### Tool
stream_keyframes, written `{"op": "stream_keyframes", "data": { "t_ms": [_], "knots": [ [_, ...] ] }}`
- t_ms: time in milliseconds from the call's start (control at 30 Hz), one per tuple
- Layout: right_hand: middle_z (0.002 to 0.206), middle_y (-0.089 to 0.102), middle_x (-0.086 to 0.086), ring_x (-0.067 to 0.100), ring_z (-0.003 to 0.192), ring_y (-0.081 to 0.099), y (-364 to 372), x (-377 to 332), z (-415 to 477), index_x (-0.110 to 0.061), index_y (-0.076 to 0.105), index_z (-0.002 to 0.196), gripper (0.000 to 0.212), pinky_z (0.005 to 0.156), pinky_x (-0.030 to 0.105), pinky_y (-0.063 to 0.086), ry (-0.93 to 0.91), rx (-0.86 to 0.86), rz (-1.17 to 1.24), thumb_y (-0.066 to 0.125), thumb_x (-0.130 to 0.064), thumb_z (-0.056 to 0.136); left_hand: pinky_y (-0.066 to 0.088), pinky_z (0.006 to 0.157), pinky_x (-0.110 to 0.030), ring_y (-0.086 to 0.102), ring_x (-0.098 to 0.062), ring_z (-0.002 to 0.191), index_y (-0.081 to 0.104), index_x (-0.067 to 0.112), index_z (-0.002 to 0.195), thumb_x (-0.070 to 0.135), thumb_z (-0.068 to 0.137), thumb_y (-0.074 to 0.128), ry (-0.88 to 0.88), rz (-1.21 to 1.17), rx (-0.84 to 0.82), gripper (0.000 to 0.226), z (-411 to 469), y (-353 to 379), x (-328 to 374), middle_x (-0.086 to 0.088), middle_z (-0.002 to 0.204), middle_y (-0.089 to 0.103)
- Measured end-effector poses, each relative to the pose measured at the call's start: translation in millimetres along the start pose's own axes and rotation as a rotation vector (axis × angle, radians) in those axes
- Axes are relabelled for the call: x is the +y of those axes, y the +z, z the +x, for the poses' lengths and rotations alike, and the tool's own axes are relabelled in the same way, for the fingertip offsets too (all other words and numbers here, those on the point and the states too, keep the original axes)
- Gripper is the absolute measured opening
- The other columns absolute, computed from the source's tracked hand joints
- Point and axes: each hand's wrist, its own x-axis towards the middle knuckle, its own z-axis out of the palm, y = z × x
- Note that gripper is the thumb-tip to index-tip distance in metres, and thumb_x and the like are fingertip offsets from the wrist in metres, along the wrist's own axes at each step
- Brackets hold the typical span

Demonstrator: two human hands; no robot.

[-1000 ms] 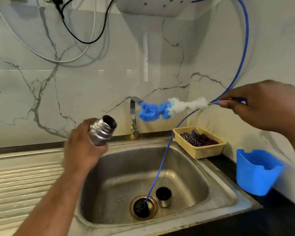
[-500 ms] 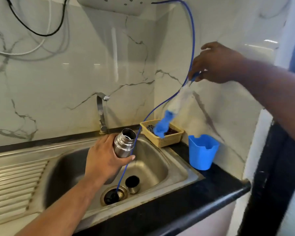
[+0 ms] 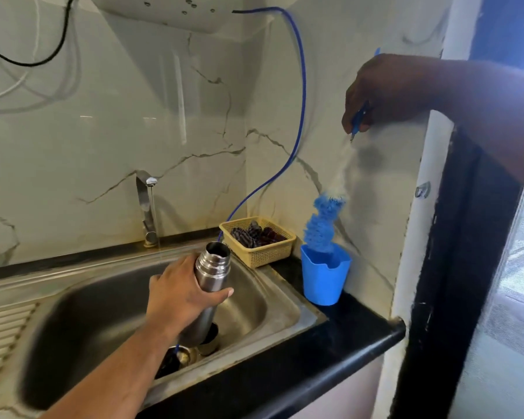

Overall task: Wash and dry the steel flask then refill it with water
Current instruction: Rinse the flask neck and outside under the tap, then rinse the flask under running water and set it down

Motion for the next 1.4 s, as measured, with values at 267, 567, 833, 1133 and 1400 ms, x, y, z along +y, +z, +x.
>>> {"op": "stream_keyframes", "data": {
  "t_ms": [267, 567, 833, 1133, 1400],
  "knots": [
    [0.093, 0.073, -0.022, 0.010, 0.084, 0.060, 36, -23, 9, -0.040, 0.078, 0.092, 0.029, 0.077, 0.024, 0.038, -0.039, -0.088, -0.029, 0.078, -0.014, 0.080, 0.044, 0.092, -0.041, 0.060, -0.010, 0.102, 0.053, 0.040, 0.117, 0.088, 0.054, 0.068, 0.034, 0.092, -0.052, 0.081, -2, 4, -8, 0.020, 0.105, 0.061],
    [0.101, 0.071, -0.015, 0.011, 0.096, 0.062, 72, -68, 3, -0.039, 0.074, 0.101, 0.021, 0.099, 0.032, 0.042, -0.044, -0.168, -0.150, 0.072, -0.024, 0.087, 0.041, 0.094, -0.040, 0.057, -0.005, 0.096, 0.052, 0.041, 0.113, 0.089, 0.052, 0.068, 0.015, 0.061, -0.087, 0.079, -4, 3, -13, 0.021, 0.102, 0.061],
    [0.111, 0.066, -0.019, 0.007, 0.109, 0.054, 69, -84, 3, -0.044, 0.064, 0.122, 0.035, 0.108, 0.036, 0.037, -0.060, -0.332, -0.232, 0.074, -0.045, 0.088, 0.040, 0.096, -0.040, 0.058, -0.006, 0.101, 0.050, 0.043, 0.121, 0.090, 0.053, 0.068, -0.005, 0.047, -0.096, 0.085, -3, 2, -14, 0.020, 0.107, 0.062],
    [0.144, 0.053, -0.011, 0.018, 0.137, 0.040, 49, -85, 16, -0.048, 0.038, 0.149, 0.079, 0.126, 0.046, 0.013, -0.083, -0.419, -0.296, 0.078, -0.055, 0.081, 0.040, 0.098, -0.041, 0.058, -0.007, 0.103, 0.050, 0.042, 0.123, 0.091, 0.051, 0.067, -0.046, 0.051, -0.105, 0.089, -2, 1, -19, 0.020, 0.110, 0.062],
    [0.142, 0.054, -0.006, 0.019, 0.132, 0.042, 37, -131, 44, -0.043, 0.036, 0.152, 0.087, 0.114, 0.038, 0.033, -0.065, -0.193, 0.013, 0.080, -0.054, 0.079, 0.049, 0.096, -0.044, 0.060, -0.007, 0.097, 0.051, 0.042, 0.106, 0.084, 0.051, 0.076, -0.161, -0.070, -0.104, 0.073, 2, -12, -25, 0.023, 0.099, 0.060]
  ]
}}
